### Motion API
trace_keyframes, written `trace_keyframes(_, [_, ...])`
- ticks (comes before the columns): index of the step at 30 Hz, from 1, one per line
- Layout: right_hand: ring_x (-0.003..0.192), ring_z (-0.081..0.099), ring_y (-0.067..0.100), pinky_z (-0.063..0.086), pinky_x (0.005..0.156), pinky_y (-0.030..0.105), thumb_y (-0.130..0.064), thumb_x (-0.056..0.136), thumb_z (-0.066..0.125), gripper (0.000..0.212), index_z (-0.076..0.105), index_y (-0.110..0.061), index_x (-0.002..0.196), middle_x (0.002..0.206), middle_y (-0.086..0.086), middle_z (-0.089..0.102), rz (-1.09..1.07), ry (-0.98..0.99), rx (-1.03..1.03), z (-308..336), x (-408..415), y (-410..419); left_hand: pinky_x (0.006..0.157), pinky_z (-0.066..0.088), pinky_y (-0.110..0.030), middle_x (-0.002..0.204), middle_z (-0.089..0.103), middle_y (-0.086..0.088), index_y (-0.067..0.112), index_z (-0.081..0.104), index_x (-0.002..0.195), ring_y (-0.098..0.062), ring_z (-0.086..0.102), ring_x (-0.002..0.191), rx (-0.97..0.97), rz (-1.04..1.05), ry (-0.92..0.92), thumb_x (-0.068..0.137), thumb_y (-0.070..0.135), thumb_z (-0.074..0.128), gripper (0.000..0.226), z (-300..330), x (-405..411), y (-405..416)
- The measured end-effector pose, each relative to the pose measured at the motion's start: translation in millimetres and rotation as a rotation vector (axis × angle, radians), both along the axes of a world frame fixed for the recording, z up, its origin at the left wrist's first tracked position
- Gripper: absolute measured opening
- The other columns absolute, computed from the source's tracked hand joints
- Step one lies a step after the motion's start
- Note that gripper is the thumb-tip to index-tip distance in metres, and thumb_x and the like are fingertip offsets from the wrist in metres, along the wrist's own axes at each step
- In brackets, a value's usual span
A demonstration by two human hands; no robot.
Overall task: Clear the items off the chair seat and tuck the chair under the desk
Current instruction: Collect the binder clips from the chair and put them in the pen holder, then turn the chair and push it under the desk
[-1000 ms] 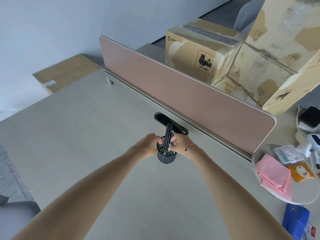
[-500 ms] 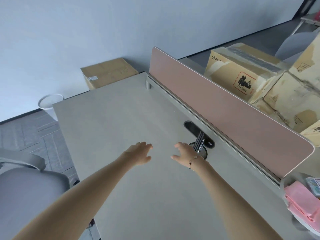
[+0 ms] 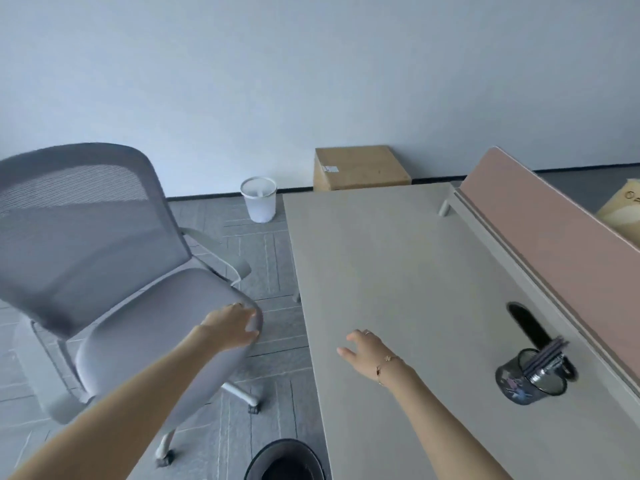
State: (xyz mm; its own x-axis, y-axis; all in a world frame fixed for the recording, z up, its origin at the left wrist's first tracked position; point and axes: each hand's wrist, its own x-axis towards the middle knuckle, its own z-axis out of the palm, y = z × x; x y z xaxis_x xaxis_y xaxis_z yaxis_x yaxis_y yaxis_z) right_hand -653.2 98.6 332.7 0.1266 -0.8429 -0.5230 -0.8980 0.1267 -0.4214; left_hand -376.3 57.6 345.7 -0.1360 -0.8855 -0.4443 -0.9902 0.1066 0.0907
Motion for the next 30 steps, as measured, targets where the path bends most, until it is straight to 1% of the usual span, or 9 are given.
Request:
trace_keyframes(3, [0.129,0.039,0.029,0.035,0.105,0.035,-0.038,0.095,0.042,0.049,0.041,-0.005,0.130,0.138,0.017,0.041,0.080,0.010,-0.006,3,59,-6,0.097,0.047,-0.040,0.134,0.049,-0.006,0.023,0.038,0.138,-0.024,0.049,0.124,-0.012,0.073,-0.012,0.089,0.041,0.051,0.054,-1,60,21])
trace_keyframes(6, [0.127,0.042,0.028,0.035,0.106,0.035,-0.039,0.095,0.041,0.050,0.041,-0.007,0.133,0.140,0.015,0.040,0.155,-0.001,-0.006,5,120,-7,0.098,0.045,-0.039,0.136,0.048,-0.004,0.025,0.038,0.137,-0.023,0.048,0.126,-0.011,0.159,-0.018,0.089,0.039,0.050,0.052,0,121,45])
trace_keyframes(9, [0.120,0.049,0.030,0.039,0.102,0.035,-0.039,0.095,0.042,0.047,0.045,-0.006,0.129,0.137,0.016,0.042,0.220,0.002,-0.010,3,184,0,0.100,0.046,-0.039,0.133,0.051,-0.004,0.026,0.042,0.136,-0.023,0.051,0.123,-0.003,0.246,-0.023,0.088,0.039,0.052,0.051,-4,187,73])
trace_keyframes(12, [0.118,0.049,0.031,0.039,0.098,0.035,-0.036,0.095,0.043,0.045,0.048,-0.001,0.123,0.132,0.019,0.047,0.270,0.000,-0.006,3,246,12,0.101,0.046,-0.037,0.134,0.051,-0.005,0.024,0.042,0.136,-0.023,0.053,0.121,0.032,0.273,-0.059,0.089,0.036,0.050,0.049,-9,249,103])
trace_keyframes(14, [0.118,0.048,0.032,0.038,0.100,0.035,-0.036,0.095,0.041,0.046,0.047,0.000,0.123,0.131,0.020,0.047,0.287,-0.002,0.010,2,286,23,0.101,0.046,-0.037,0.134,0.051,-0.004,0.024,0.041,0.136,-0.023,0.053,0.122,0.050,0.277,-0.090,0.090,0.036,0.048,0.048,-12,289,122])
trace_keyframes(18, [0.122,0.045,0.034,0.035,0.106,0.037,-0.037,0.095,0.041,0.048,0.046,-0.001,0.126,0.132,0.021,0.046,0.294,0.004,0.038,-1,353,45,0.102,0.047,-0.039,0.137,0.050,-0.004,0.024,0.041,0.136,-0.022,0.052,0.124,0.078,0.306,-0.091,0.090,0.035,0.049,0.049,-15,359,153])
trace_keyframes(23, [0.126,0.040,0.033,0.033,0.108,0.038,-0.037,0.095,0.042,0.048,0.045,-0.003,0.128,0.133,0.020,0.045,0.317,0.026,0.066,0,411,66,0.095,0.051,-0.037,0.137,0.051,-0.004,0.023,0.041,0.137,-0.021,0.054,0.120,0.019,0.348,-0.051,0.091,0.031,0.050,0.048,-10,416,174])
trace_keyframes(30, [0.127,0.038,0.033,0.034,0.107,0.039,-0.036,0.094,0.043,0.048,0.044,-0.004,0.129,0.134,0.019,0.043,0.350,0.038,0.070,2,453,63,0.095,0.051,-0.040,0.134,0.051,-0.005,0.023,0.038,0.138,-0.022,0.053,0.122,-0.022,0.382,-0.078,0.091,0.033,0.049,0.049,-15,450,177])
